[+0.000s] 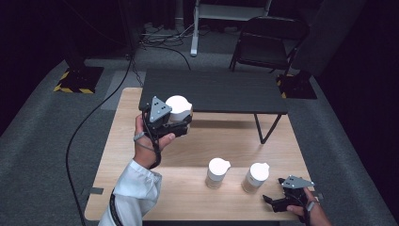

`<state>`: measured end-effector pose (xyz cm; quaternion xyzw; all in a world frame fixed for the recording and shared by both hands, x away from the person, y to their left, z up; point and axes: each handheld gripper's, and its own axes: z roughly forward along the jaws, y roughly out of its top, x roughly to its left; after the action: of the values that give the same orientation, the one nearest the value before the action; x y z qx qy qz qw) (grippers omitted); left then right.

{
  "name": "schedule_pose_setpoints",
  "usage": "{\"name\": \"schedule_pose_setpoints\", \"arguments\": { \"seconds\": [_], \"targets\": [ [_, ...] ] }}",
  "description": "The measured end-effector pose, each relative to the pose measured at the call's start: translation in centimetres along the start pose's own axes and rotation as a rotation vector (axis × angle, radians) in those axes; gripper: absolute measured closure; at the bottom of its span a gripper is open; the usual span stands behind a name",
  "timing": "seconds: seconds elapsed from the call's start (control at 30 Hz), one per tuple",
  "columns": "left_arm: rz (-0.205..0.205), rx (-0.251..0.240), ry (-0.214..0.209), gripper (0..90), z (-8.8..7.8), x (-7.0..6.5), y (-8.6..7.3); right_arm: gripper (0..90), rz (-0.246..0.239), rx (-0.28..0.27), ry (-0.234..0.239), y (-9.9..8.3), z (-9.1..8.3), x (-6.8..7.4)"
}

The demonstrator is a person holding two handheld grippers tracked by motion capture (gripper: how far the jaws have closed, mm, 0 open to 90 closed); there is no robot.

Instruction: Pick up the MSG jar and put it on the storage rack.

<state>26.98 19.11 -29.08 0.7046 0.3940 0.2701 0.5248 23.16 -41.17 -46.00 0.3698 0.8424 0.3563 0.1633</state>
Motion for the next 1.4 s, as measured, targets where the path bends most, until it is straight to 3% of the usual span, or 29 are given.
{"name": "schedule_pose_setpoints", "arguments": {
  "seconds": [0.63,1.0,1.4],
  "targets": [
    [0.007,-0.007,0.036,30.2,1.9,-0.2,4.0,0.0,0.000,0.000,0.000,0.0,0.0,0.0],
    [-0.003,-0.014,0.059,30.2,3.4,0.3,5.4,0.0,0.000,0.000,0.000,0.0,0.0,0.0],
    [0.018,0.003,0.092,30.2,5.6,0.0,7.1,0.0,-0.001,0.000,0.000,0.0,0.0,0.0]
  ]
}}
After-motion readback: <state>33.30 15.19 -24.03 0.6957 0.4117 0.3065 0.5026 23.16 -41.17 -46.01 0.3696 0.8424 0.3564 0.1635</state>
